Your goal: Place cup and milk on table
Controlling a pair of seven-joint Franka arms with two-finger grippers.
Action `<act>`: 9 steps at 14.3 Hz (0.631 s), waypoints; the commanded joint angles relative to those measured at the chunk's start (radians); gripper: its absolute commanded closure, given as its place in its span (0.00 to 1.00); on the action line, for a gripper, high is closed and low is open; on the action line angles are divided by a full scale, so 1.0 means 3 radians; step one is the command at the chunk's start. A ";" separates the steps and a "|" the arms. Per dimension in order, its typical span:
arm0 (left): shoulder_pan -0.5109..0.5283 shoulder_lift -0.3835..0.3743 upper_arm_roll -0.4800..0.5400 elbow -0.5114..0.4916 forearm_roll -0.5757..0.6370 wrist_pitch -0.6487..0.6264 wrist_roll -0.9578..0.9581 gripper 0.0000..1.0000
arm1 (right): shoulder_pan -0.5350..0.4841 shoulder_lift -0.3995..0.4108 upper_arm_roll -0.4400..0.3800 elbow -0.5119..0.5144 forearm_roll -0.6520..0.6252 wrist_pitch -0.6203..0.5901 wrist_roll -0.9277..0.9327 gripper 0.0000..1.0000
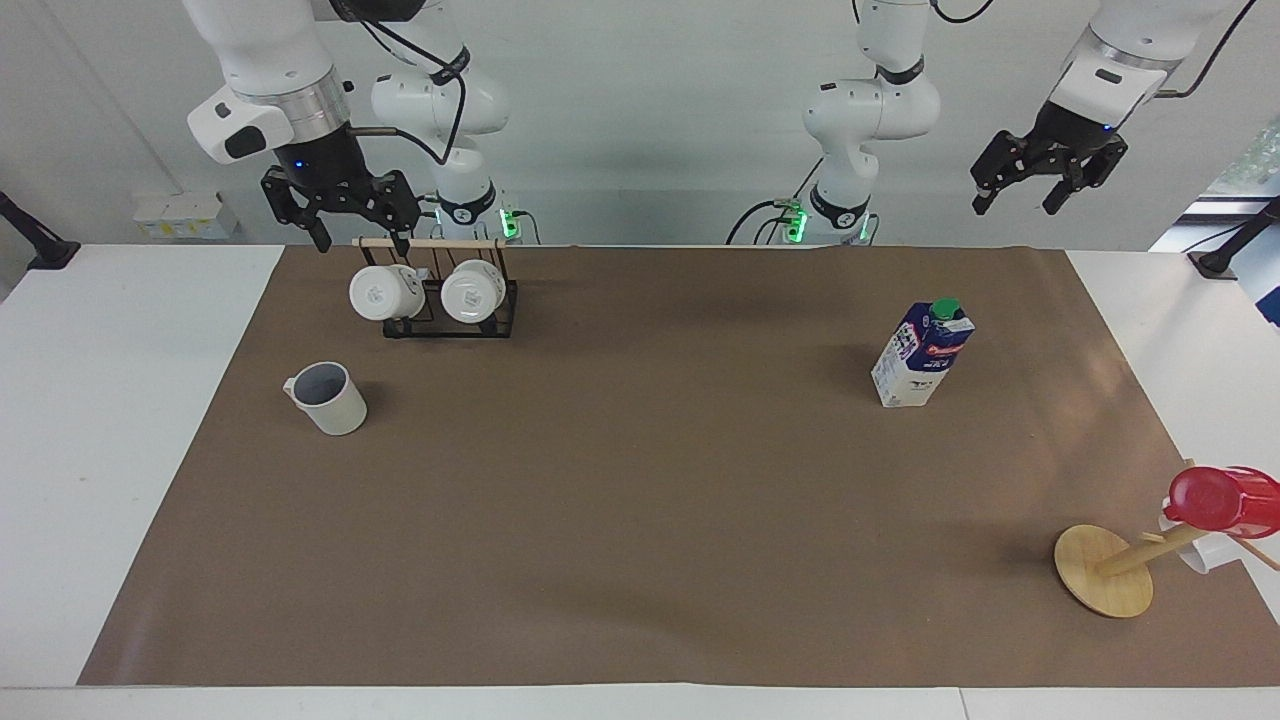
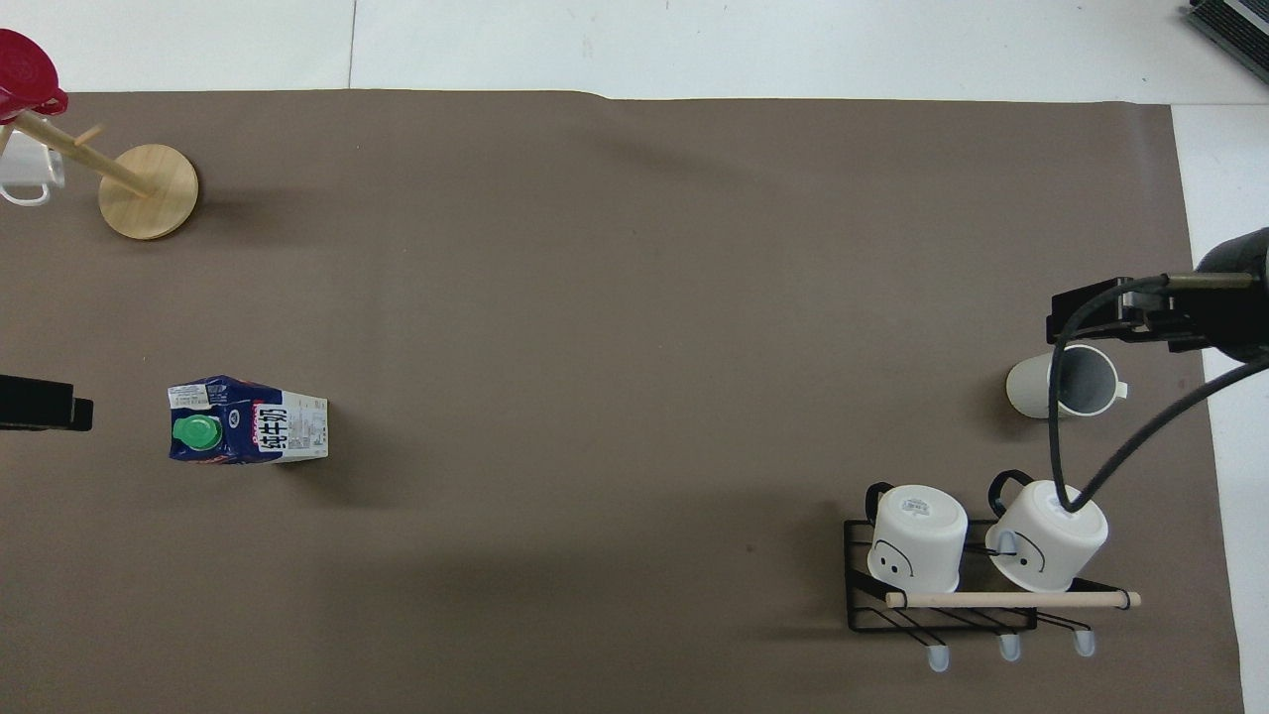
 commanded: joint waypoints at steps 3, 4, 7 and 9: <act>-0.0010 0.0010 0.0009 0.0070 0.0067 -0.0072 0.0007 0.00 | -0.0032 -0.0030 0.0009 -0.0012 0.0009 -0.0002 0.0037 0.00; -0.0010 0.0010 0.0009 0.0070 0.0067 -0.0072 0.0007 0.00 | -0.0032 -0.0030 0.0009 -0.0007 0.0014 -0.0002 0.0032 0.00; -0.0010 0.0015 0.0009 0.0070 0.0067 -0.0072 0.0007 0.00 | -0.0032 -0.0024 0.0009 -0.0007 0.0040 -0.0002 0.0063 0.00; -0.0010 0.0010 0.0009 0.0070 0.0067 -0.0072 0.0007 0.00 | -0.0032 -0.0024 0.0009 -0.0007 0.0050 -0.0002 0.0043 0.00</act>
